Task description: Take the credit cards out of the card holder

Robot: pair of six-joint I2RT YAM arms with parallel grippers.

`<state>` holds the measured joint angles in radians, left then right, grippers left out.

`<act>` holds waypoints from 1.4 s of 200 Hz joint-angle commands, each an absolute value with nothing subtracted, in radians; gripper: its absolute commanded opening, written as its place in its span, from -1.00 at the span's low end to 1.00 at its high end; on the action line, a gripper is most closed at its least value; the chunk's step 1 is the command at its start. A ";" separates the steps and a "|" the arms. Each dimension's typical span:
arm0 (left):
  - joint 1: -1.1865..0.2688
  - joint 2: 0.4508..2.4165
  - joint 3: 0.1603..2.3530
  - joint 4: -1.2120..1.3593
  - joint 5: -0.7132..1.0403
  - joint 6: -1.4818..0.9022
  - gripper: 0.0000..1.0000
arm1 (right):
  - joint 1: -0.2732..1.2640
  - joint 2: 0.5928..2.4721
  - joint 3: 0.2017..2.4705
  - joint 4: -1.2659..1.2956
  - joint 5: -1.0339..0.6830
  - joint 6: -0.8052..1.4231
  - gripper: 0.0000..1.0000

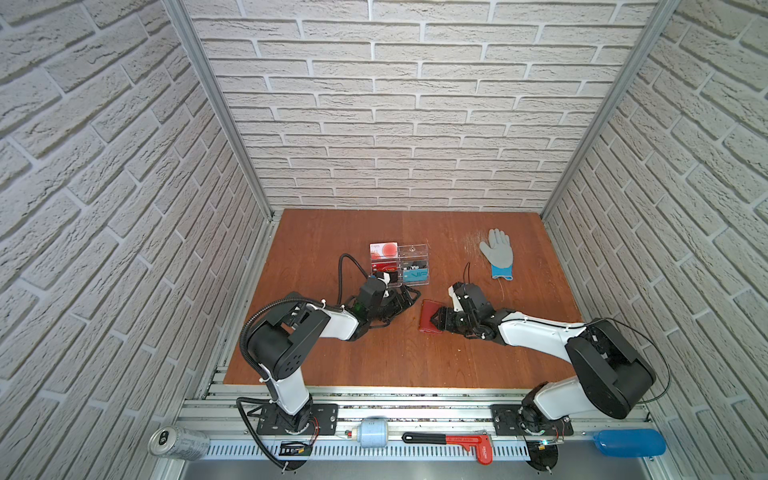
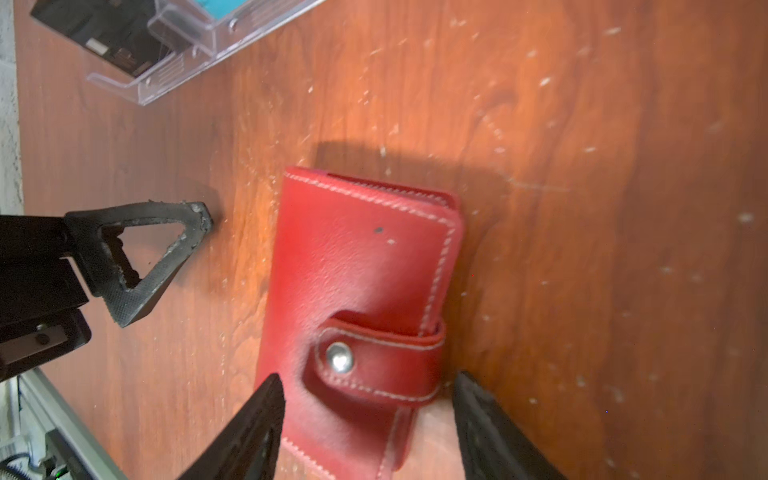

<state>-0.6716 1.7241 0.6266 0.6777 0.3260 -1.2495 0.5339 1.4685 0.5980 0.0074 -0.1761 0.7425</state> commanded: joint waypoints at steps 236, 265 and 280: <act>-0.604 1.814 0.667 0.794 0.418 -1.262 0.82 | 0.652 1.780 0.712 0.368 -0.125 1.039 -0.62; -0.598 1.830 0.654 0.823 0.424 -1.261 0.55 | 0.653 1.781 0.717 0.388 -0.142 1.035 -0.67; -0.593 1.837 0.648 0.831 0.426 -1.259 0.35 | 0.652 1.784 0.731 0.387 -0.158 1.026 -0.67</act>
